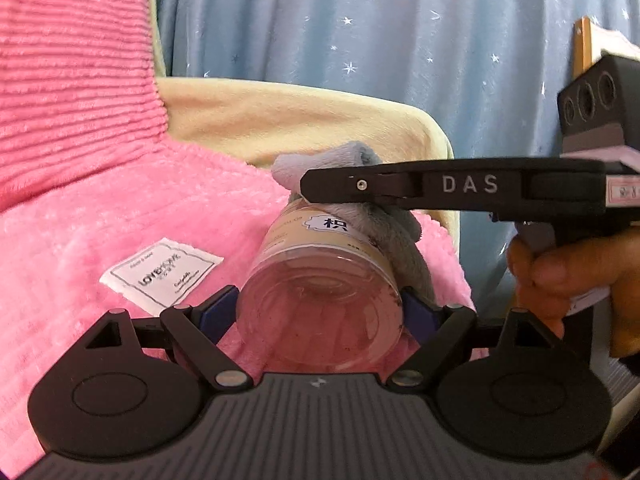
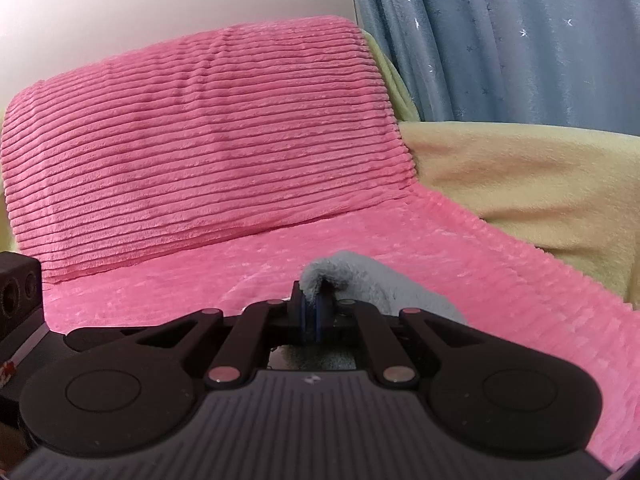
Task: Clean container
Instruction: 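Wipe the jar's labelled side near its bottom with the right tool's cloth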
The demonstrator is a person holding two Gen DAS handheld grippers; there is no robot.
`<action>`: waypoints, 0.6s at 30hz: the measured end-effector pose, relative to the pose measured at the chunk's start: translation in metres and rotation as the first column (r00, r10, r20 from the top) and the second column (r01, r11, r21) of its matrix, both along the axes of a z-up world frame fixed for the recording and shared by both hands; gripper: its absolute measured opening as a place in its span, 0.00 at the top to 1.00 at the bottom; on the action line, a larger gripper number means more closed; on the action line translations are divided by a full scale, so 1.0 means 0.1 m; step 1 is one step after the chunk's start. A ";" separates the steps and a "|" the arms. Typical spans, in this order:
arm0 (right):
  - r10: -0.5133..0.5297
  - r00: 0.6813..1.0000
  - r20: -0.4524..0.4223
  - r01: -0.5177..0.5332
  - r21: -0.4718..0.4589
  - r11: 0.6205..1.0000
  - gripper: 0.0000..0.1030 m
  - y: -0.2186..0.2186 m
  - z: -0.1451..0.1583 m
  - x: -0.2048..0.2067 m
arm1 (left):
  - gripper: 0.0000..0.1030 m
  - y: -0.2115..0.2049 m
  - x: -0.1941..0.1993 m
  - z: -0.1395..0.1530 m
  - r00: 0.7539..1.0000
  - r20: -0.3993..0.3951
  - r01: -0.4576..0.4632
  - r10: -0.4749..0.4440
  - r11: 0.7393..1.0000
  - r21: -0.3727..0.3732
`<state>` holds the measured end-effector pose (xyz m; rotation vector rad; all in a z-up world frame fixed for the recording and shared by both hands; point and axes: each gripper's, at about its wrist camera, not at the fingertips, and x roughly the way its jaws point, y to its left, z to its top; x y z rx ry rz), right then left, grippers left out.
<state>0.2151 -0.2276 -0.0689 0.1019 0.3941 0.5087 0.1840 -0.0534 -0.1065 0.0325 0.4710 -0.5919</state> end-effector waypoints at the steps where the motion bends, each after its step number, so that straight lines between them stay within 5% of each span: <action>1: 0.010 1.000 -0.004 -0.010 0.004 1.000 0.97 0.00 0.01 -0.01 | 0.17 -0.02 -0.01 0.00 1.000 0.015 0.000 0.000 1.000 0.019; 7: 0.167 0.986 0.005 -0.167 -0.039 0.985 0.97 0.19 0.03 -0.18 | 0.17 -0.25 -0.16 -0.04 0.988 0.153 -0.020 -0.020 0.966 0.256; 12: 0.006 0.997 0.072 0.002 -0.120 0.993 0.98 0.09 -0.01 -0.08 | 0.17 -0.33 -0.18 -0.05 0.983 0.178 -0.021 -0.033 0.957 0.291; 18: -0.002 1.000 0.024 0.003 -0.071 0.997 0.97 0.03 0.01 0.01 | 0.17 -0.29 -0.17 -0.06 0.987 0.161 -0.020 -0.023 0.966 0.260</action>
